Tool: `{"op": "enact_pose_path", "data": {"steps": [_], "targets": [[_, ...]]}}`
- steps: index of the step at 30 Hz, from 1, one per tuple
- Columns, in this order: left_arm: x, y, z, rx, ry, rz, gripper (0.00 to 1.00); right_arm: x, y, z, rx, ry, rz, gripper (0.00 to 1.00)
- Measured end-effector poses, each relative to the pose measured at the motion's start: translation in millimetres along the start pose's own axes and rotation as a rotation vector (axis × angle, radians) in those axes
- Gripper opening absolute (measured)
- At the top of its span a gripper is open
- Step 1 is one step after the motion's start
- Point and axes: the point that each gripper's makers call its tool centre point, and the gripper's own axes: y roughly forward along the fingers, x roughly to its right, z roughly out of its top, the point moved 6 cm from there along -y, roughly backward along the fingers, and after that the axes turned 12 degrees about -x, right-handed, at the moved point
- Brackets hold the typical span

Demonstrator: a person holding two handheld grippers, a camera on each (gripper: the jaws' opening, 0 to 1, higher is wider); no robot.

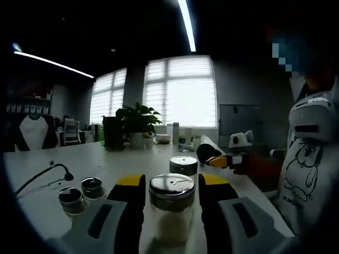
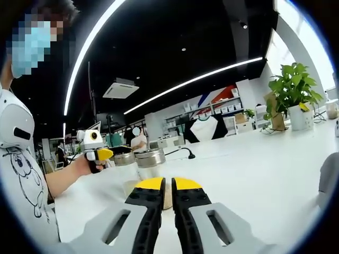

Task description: Rotate the seasoning bottle until the label or dispensing opening points toward the visible target arrow and the bottle remains upright within the marked orientation range

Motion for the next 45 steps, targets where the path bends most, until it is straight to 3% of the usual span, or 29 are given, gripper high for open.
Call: {"op": "enact_pose_path", "data": {"steps": [4,5,6,8,11,13,16,21,26,33,39,45], "targets": [[5.8,-2,2.2,-0.003,-0.014,0.098,0.43,0,1,-1.5,-0.002,0.002,0.002,0.02],[8.1,-2,3.4,0.007,-0.018,0.103,0.43,-1,1,-1.6,0.000,0.003,0.003,0.02],[9.7,-3,6.8,0.054,-0.048,0.120,0.44,-1,1,-1.7,0.000,0.004,0.003,0.02],[12.6,-3,6.0,0.069,-0.097,0.132,0.44,-1,2,-2.4,-0.001,0.007,0.004,0.02],[12.0,-2,0.1,0.034,-0.085,0.192,0.46,-1,1,-2.8,-0.006,0.005,0.005,0.02],[15.8,2,-7.2,-0.006,-0.101,0.165,0.48,-1,1,-1.9,-0.003,0.005,0.006,0.02],[16.6,3,-9.1,0.018,-0.137,0.158,0.47,-3,0,-0.5,0.005,0.005,0.009,0.02],[14.2,4,-7.0,0.044,-0.128,0.236,0.47,-4,1,-2.3,-0.001,0.005,0.011,0.02],[16.7,10,-12.7,-0.009,-0.094,0.287,0.50,-4,1,-3.6,-0.005,0.009,0.009,0.02],[14.3,11,-11.1,-0.005,-0.060,0.362,0.47,-5,1,-2.1,-0.003,0.002,0.016,0.02],[18.0,14,-10.5,-0.020,-0.050,0.329,0.39,-5,2,-2.5,-0.008,0.003,0.018,0.02],[13.3,13,-10.6,-0.028,-0.056,0.292,0.39,-4,2,-1.9,-0.011,0.001,0.018,0.02]]}}
